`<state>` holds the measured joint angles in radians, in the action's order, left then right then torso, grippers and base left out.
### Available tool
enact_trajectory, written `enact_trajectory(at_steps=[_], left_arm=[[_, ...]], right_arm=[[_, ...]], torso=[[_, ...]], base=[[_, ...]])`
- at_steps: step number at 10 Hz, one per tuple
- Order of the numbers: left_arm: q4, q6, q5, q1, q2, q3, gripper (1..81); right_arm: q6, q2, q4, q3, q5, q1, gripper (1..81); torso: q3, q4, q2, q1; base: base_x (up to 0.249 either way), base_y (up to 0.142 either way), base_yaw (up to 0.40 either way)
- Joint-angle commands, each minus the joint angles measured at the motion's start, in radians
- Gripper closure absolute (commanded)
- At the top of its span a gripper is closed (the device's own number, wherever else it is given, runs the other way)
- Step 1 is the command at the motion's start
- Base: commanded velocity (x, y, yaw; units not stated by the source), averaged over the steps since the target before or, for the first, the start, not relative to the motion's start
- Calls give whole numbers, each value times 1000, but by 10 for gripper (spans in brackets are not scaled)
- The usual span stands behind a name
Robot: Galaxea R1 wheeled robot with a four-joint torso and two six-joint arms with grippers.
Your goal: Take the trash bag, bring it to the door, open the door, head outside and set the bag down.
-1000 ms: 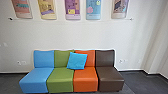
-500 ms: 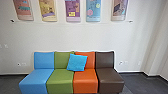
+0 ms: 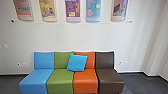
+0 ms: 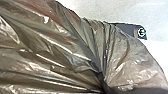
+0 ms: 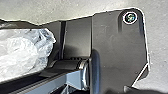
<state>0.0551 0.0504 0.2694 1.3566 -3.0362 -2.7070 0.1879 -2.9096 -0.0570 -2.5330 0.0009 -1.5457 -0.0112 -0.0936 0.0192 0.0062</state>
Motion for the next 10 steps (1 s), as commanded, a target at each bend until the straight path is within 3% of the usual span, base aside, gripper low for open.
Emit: enact_trajectory(at_steps=[1, 10], left_arm=[[-1, -1, 67, -73, 3, 3, 811], [-3, 2, 70, -76, 5, 3, 811]], right_arm=[[-1, 4, -9, 4, -51, 52, 10], [-2, 2, -9, 1, -53, 54, 10]], torso=[[0, 0, 0, 0], [0, 0, 0, 0]], base=[[0, 0, 0], [0, 0, 0]])
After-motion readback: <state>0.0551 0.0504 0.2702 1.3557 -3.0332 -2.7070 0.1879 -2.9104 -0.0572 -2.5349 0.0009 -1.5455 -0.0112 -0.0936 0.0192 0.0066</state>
